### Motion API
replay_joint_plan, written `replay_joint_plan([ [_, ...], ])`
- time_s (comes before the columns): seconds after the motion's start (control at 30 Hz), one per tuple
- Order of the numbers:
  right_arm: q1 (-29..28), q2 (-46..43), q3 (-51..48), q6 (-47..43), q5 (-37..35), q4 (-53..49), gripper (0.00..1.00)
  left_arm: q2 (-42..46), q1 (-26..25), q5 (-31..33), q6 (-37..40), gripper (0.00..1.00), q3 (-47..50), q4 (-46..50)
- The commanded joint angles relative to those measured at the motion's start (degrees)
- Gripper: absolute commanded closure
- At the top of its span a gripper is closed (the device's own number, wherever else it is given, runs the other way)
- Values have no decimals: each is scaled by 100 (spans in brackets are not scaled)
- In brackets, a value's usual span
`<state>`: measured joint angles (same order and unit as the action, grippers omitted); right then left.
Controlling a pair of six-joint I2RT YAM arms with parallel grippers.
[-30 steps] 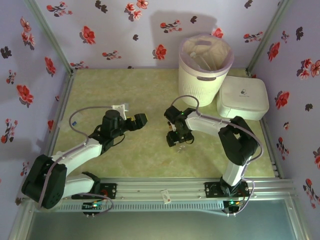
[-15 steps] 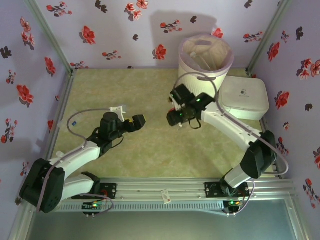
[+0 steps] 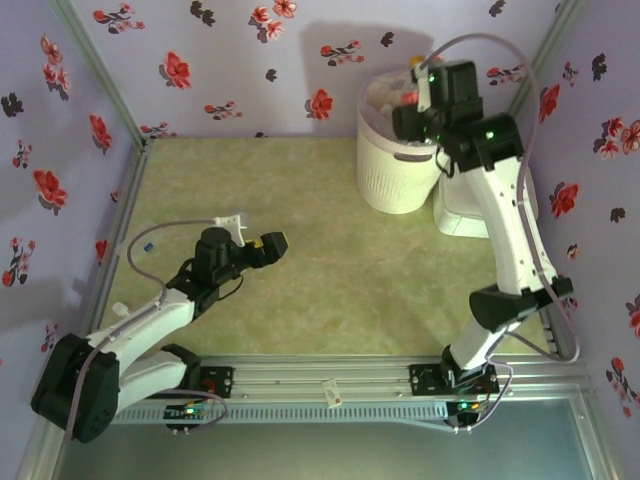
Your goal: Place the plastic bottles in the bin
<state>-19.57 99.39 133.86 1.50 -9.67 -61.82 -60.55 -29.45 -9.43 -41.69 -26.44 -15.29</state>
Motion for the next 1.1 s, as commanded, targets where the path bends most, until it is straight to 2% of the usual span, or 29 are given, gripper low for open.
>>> replay_joint_plan([
  [0.0,521,911,1059,-155,207,-500,53,231,54,185,-41,0,-25,245],
  [0.1,839,1584,1815,-135,281,-576,59,313,53,187,-128,0,69,258],
  [0.17,981,1817,1975,-59,486,-576,62,393,51,187,-122,0,103,322],
  [0.37,1224,1871,1204,73,530,155,65,490,47,240,-92,0,124,441],
  [1.07,1347,3051,1308,0,729,432,64,338,53,230,-84,0,-30,492],
])
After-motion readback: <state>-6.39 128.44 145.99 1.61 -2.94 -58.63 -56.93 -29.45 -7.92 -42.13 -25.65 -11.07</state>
